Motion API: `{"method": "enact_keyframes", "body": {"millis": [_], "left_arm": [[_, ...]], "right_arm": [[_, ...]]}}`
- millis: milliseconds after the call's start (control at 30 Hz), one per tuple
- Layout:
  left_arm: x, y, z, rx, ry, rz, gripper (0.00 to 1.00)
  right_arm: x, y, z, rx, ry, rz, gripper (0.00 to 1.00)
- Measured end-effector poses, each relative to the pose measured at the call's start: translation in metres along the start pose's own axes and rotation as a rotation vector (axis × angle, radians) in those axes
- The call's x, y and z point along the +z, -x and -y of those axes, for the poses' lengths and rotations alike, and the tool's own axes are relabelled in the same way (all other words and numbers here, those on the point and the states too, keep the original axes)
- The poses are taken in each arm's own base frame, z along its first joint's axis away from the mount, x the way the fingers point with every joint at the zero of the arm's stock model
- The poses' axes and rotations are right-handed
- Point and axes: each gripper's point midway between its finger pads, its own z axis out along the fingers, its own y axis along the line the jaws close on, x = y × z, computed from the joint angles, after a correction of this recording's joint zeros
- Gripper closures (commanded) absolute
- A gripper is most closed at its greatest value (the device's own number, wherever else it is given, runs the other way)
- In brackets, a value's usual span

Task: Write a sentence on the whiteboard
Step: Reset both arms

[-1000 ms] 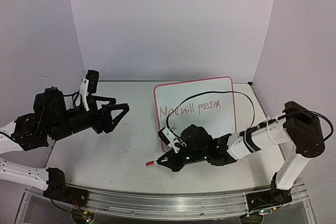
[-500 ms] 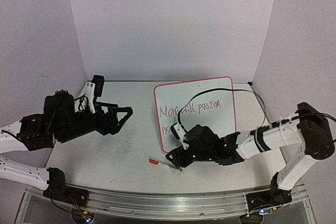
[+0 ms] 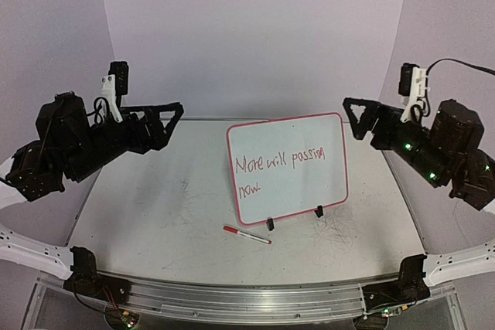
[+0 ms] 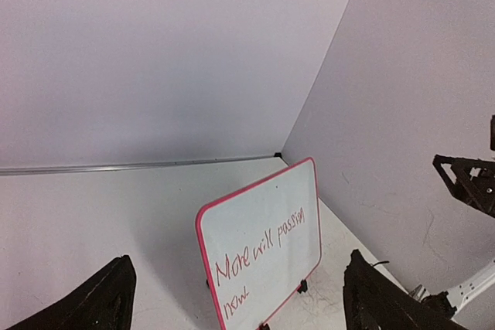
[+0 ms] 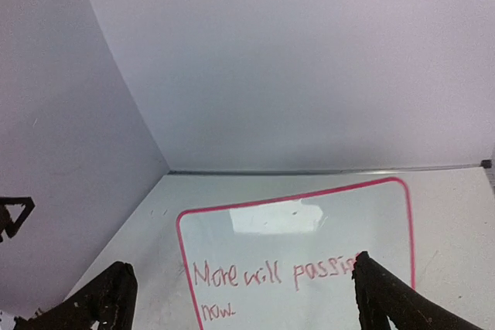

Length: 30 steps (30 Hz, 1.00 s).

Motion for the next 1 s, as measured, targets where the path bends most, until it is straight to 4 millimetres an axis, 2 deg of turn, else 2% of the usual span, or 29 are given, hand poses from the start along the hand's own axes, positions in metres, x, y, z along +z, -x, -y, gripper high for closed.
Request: {"method": "enact_keyframes", "body": {"millis": [100,233,300,400,467,500,633,800,1000], "left_arm": [[0.003,0.016,0.001,0.032,0.031,0.034,0.01],[0.020,0.020,-0.007,0.080,0.097,0.031,0.01],[0.037,0.018,-0.028,0.091,0.148,0.012,0.01],[0.063,0.019,-0.091,0.077,0.262,-0.027,0.02],[0.070,0.019,-0.128,0.066,0.339,-0.046,0.02],[0.070,0.017,-0.135,0.064,0.349,-0.060,0.02],[0.066,0.020,-0.127,0.058,0.303,-0.058,0.02],[0.041,0.036,-0.119,0.054,0.270,0.005,0.02],[0.022,0.052,-0.113,0.047,0.248,0.067,0.02]], "right_arm": [[-0.009,0.023,0.016,-0.015,-0.076,0.058,0.02],[-0.005,0.022,0.032,-0.079,-0.164,0.057,0.02],[0.005,0.021,0.047,-0.108,-0.218,0.052,0.02],[0.022,0.021,0.085,-0.128,-0.320,0.038,0.02],[0.027,0.020,0.113,-0.134,-0.388,0.026,0.02],[0.027,0.019,0.118,-0.133,-0.397,0.022,0.02],[0.015,0.029,0.116,-0.112,-0.358,0.048,0.02],[-0.006,0.047,0.115,-0.078,-0.336,0.111,0.02],[-0.006,0.051,0.114,-0.064,-0.337,0.120,0.02]]}}
